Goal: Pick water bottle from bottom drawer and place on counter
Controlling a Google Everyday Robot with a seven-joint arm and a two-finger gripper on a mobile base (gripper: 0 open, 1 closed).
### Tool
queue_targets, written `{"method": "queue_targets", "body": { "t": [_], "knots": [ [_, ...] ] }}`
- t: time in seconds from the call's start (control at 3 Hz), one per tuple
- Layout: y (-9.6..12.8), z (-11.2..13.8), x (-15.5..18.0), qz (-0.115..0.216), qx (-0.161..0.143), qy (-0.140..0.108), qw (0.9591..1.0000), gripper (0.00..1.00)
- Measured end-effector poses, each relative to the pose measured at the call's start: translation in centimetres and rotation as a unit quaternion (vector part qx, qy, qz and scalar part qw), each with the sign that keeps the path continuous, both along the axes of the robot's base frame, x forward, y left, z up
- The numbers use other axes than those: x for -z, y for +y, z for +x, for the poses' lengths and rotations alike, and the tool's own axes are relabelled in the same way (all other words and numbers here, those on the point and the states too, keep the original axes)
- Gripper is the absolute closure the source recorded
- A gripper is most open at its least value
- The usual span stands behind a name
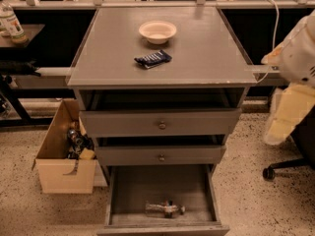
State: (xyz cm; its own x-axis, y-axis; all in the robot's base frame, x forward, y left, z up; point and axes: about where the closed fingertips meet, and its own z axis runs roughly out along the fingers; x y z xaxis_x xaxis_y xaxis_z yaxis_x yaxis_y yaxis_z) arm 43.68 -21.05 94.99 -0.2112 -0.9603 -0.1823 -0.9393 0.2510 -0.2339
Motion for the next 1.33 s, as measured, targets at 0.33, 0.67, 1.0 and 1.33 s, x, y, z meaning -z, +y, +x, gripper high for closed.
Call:
{"method": "queue_targets", "body": {
  "t": [0.33,0.67,1.0,1.33],
  "knots": [
    [1.1,-0.6,6.8,0.028,-0.002,0.032,0.9991,0.00],
    [4.3,-1.3,14.0,0.088,-0.006,0.061,0.9942,0.00],
    [4.3,-1.3,14.0,0.088,-0.006,0.061,0.9942,0.00],
    [4.3,-1.4,15.9,0.088,-0.021,0.053,0.9945,0.00]
  ]
}}
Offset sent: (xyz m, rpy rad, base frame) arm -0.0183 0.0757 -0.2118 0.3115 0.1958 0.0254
